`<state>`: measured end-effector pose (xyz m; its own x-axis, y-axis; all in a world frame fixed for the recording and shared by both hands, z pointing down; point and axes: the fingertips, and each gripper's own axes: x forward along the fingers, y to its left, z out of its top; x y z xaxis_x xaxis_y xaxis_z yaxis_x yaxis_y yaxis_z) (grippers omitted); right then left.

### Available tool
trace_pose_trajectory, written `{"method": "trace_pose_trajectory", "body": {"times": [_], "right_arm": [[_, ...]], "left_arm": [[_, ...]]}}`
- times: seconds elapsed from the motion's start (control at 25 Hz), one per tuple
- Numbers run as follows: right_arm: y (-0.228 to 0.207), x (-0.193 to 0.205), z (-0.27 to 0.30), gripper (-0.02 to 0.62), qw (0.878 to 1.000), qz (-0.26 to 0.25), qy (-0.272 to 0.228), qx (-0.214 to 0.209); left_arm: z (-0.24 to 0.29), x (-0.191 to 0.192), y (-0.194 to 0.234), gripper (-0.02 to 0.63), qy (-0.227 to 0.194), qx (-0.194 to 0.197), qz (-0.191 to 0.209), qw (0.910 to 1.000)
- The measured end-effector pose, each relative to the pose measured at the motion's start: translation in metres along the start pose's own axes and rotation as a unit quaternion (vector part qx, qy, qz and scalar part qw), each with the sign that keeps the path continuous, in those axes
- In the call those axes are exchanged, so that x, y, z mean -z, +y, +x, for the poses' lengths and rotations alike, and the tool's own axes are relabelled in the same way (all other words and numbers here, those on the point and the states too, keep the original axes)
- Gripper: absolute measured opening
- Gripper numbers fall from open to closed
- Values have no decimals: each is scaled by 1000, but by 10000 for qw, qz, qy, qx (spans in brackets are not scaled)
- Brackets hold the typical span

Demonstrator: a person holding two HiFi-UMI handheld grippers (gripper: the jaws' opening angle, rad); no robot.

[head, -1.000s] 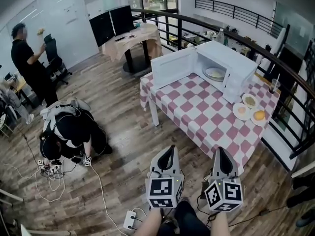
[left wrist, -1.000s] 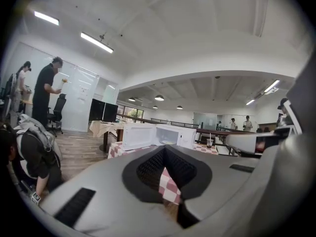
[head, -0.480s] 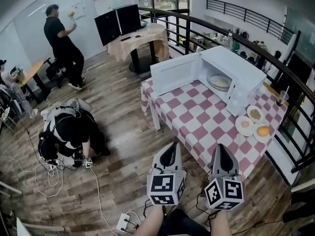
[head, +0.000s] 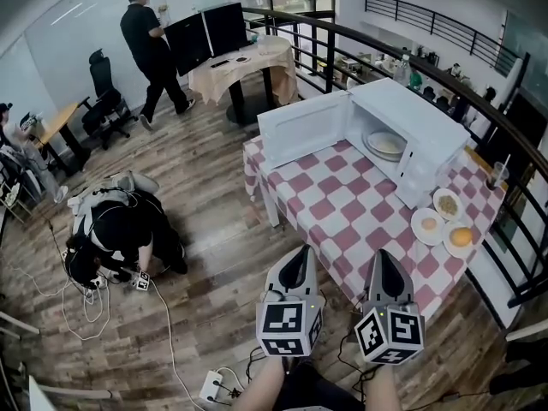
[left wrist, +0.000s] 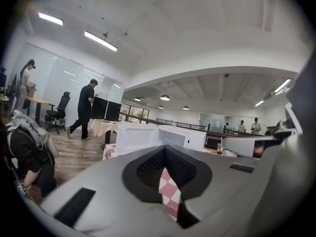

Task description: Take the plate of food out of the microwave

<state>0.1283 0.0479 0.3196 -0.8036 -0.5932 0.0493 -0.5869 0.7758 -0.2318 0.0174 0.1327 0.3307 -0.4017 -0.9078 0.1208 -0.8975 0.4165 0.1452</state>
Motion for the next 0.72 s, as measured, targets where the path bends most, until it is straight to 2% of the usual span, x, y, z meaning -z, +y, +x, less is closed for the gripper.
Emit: {"method": "trace_pose_trajectory", "body": {"times": [0.44,0.72], "right_arm": [[-8,-2,48,-6,10000,46,-20,80],[-5,-1,103,-6,9997,50,3,220]], "left_arm": [[45,-5,17,9,30,53,13,10000],[92,-12,48,9,78,181,-13,9998]]}}
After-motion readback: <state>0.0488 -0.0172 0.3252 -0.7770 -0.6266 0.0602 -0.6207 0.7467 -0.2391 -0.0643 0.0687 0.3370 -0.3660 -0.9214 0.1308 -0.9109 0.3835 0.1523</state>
